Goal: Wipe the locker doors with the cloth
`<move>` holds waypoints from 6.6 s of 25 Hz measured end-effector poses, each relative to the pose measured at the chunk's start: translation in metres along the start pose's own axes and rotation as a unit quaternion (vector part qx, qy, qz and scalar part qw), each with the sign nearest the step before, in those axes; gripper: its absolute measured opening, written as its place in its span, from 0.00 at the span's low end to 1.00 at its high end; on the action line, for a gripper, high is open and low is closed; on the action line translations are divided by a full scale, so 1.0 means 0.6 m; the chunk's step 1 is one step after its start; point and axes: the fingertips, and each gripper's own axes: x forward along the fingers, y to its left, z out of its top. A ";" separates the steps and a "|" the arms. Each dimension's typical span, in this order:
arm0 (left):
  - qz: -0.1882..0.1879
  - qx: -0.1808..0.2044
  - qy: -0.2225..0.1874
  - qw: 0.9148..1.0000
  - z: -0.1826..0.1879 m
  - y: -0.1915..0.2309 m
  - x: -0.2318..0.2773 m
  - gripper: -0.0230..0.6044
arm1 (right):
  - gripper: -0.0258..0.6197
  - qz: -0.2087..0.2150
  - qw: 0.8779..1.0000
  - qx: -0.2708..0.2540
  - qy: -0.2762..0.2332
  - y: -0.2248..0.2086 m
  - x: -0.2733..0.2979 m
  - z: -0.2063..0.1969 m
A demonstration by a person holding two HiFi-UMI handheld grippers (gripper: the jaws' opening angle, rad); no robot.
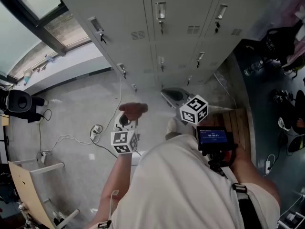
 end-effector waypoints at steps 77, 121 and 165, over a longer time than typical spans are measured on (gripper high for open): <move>0.156 0.286 -0.245 0.913 0.640 0.119 0.355 0.16 | 0.07 0.015 0.992 -0.086 -0.090 -0.207 0.195 0.341; 0.170 0.217 -0.277 0.921 0.749 0.185 0.261 0.16 | 0.07 0.037 0.996 -0.054 -0.065 -0.207 0.233 0.277; 0.283 0.190 -0.301 0.891 0.797 0.294 0.171 0.16 | 0.07 -0.002 1.000 -0.013 -0.022 -0.239 0.237 0.192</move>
